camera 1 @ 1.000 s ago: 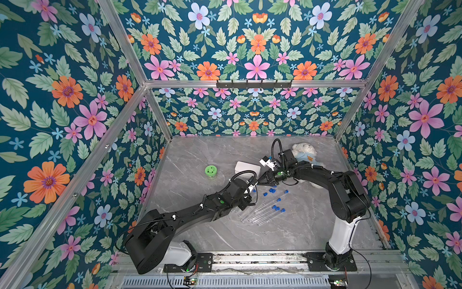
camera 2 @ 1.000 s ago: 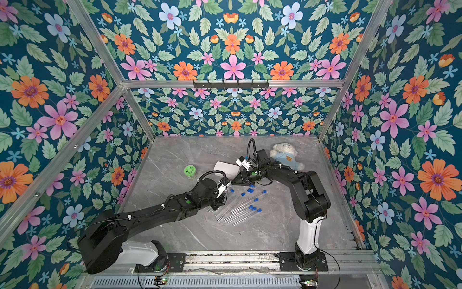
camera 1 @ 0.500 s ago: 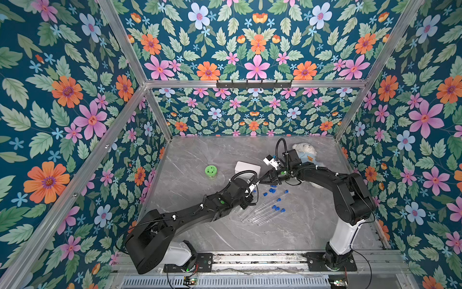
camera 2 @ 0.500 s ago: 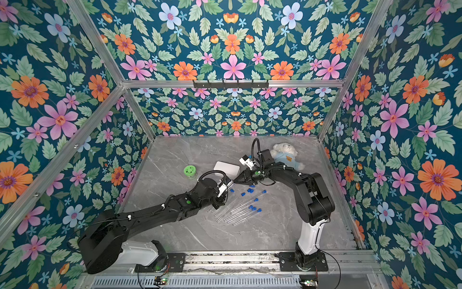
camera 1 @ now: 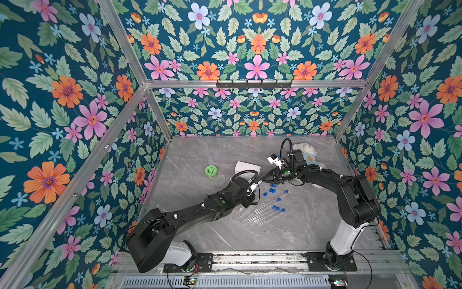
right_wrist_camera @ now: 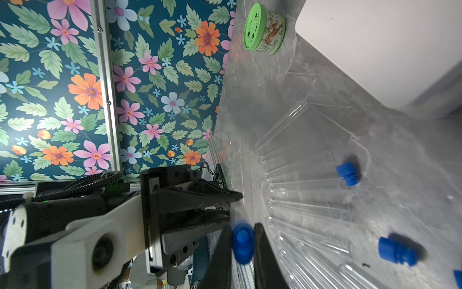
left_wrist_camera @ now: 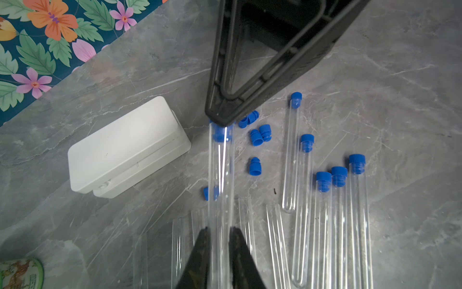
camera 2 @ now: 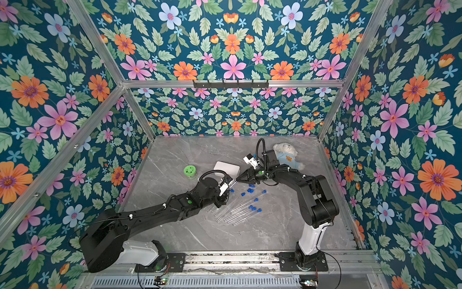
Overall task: Remove stoppers from test tubes
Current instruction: Open the stopper on the test tube.
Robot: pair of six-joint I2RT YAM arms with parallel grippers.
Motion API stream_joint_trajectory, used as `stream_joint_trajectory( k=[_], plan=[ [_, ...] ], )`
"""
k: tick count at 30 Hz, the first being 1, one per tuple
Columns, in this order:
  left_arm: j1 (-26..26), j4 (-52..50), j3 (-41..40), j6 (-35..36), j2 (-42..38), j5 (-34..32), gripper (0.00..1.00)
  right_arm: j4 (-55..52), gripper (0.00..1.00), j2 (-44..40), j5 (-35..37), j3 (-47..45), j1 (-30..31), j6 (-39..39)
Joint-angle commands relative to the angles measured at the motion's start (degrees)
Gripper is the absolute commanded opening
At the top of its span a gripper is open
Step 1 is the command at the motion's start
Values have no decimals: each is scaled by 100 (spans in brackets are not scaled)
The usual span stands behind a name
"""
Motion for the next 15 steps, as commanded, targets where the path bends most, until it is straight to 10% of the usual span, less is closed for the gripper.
stream_joint_trajectory(
  k=[1,15],
  plan=[
    [-8,-724,-9,28,46,-158,0,389,1,-73,189,12,-78,58],
    [-151,-856,44,134,143,-132,0,196,1,-164,405,-5,-167,-67]
  ],
)
